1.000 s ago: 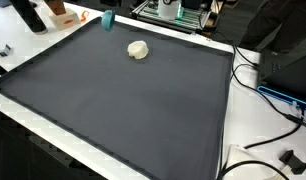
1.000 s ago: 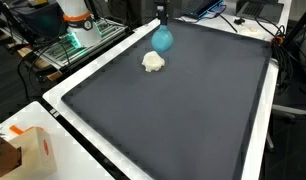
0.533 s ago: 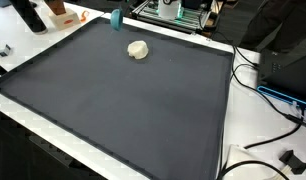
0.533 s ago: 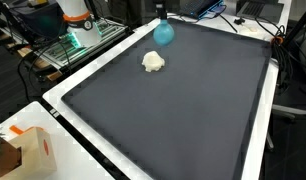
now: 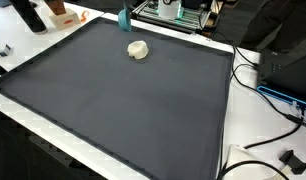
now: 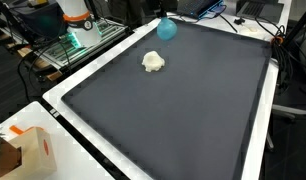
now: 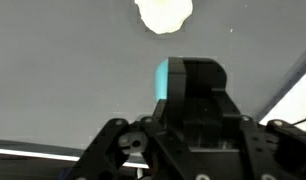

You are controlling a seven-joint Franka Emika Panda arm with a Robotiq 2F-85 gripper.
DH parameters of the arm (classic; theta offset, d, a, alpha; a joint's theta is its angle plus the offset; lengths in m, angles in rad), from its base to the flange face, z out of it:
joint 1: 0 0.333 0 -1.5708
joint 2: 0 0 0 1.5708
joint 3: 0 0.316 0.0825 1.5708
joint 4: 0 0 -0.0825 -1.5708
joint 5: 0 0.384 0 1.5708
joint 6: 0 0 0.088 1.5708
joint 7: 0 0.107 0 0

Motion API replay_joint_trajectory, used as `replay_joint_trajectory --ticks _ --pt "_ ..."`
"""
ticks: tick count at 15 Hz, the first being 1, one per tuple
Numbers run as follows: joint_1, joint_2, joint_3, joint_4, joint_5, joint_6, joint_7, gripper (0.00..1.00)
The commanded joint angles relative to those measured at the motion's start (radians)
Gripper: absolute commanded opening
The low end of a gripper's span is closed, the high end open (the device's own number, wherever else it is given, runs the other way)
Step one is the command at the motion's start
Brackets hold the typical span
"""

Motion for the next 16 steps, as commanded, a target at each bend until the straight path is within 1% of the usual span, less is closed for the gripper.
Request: replay_joint_trajectory --ticks 1,6,10,13,16 --pt "-0.002 -0.033 -0.049 -0.061 0.193 0.01 -0.212 0.25" --pt "-0.032 -0.02 -0.093 -0.106 0.404 -0.031 -0.452 0.25" --pt "-0.075 -0.011 -0.11 -0.146 0.528 -0.064 -0.611 0.25" --pt "-0.11 -0.001 -0.117 -0.167 0.59 -0.102 -0.685 0.25" --pt "-0.142 0.021 -0.118 -0.179 0.635 -0.138 -0.711 0.25"
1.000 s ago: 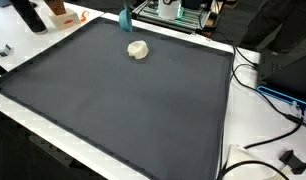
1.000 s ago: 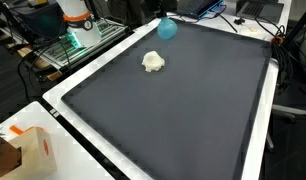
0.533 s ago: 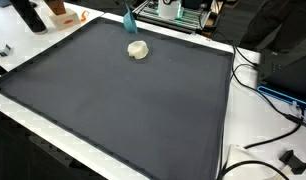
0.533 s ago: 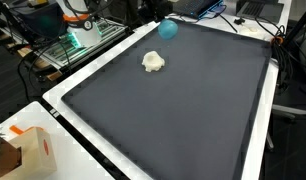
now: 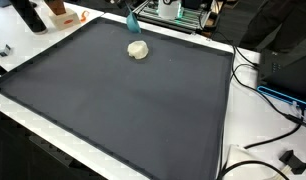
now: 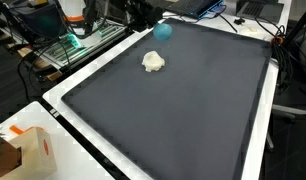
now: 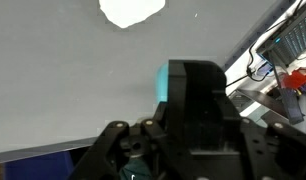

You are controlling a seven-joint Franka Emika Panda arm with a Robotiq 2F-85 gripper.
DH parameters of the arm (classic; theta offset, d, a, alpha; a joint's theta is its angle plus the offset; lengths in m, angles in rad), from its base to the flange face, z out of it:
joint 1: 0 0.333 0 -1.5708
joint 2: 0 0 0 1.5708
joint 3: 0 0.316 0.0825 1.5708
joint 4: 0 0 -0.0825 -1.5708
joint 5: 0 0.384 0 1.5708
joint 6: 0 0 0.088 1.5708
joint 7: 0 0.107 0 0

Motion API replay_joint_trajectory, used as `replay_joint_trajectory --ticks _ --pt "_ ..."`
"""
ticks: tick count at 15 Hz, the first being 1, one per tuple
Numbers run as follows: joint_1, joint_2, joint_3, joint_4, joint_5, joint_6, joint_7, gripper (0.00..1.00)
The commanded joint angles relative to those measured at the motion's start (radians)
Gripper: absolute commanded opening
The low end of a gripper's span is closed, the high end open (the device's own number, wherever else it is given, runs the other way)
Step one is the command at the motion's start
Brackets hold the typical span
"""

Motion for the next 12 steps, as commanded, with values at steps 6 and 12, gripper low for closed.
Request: replay_joint_trajectory --ticks 6,12 --pt "-0.077 0.105 0.002 -0.005 0.119 -0.096 -0.037 0.25" --pt "-0.121 0.212 0.001 0.031 0.174 -0.17 -0.003 0.25"
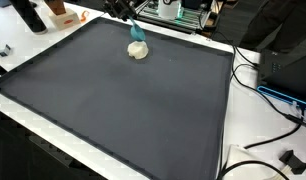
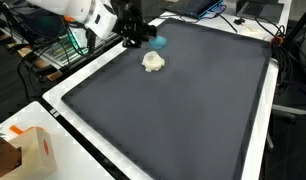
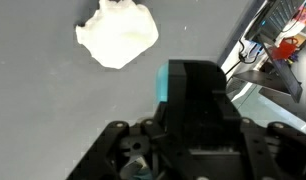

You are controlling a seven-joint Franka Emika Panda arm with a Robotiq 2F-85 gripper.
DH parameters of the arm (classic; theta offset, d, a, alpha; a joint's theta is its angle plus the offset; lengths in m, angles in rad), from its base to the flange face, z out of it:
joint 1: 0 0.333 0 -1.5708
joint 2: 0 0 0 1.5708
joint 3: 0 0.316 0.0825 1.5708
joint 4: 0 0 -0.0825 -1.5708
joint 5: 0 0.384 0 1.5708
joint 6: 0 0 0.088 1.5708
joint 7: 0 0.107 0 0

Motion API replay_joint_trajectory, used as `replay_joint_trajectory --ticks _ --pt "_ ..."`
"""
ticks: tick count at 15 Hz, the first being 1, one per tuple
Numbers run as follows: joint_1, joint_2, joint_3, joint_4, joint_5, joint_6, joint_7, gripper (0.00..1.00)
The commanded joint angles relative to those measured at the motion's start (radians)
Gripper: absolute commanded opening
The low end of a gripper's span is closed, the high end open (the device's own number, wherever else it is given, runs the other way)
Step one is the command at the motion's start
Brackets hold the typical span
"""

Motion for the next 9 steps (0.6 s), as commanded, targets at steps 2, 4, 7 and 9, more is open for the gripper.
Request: replay_joint_trajectory --ticks 2,4,7,9 --pt "-0.046 0.082 0.003 0.043 0.061 -0.085 0.016 0.25" --pt "-0.059 0.11 0.004 0.06 0.076 -0.118 0.024 0.25" --pt "-0.077 0.146 0.003 0.086 0.105 -0.182 0.021 0.25" --pt "-0.087 0.169 0.002 0.102 0.124 -0.22 0.025 0.25"
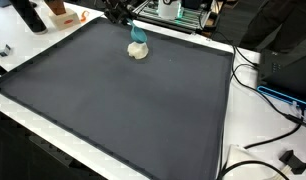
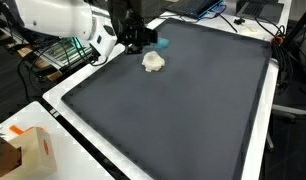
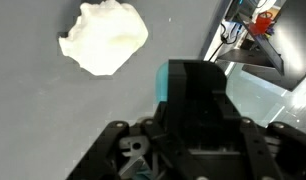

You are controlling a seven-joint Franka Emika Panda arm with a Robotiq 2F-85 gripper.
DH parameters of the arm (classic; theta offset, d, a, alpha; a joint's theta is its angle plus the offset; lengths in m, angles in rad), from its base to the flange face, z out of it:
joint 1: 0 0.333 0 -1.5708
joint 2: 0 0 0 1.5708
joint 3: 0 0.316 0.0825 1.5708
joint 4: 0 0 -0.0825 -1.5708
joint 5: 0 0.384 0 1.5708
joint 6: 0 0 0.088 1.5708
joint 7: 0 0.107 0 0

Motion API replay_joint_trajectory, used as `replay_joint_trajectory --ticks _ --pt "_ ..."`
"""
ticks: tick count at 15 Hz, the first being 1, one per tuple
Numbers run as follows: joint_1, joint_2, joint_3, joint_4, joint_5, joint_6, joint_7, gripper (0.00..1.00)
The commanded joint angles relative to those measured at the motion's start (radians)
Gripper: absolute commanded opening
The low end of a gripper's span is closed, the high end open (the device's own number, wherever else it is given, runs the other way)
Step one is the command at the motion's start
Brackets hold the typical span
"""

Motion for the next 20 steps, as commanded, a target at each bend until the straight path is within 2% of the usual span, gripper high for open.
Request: replay_joint_trajectory --ticks 1,10,14,20 --pt "-0.032 0.052 0.002 0.041 0.049 -0.089 0.007 0.25" --pt "-0.074 0.089 -0.012 0.085 0.058 -0.237 0.075 0.25" --pt "-0.075 0.054 -0.024 0.082 0.035 -0.239 0.192 0.25" --pt "-0.063 -0.043 -0.029 0.066 -0.014 -0.202 0.433 0.25"
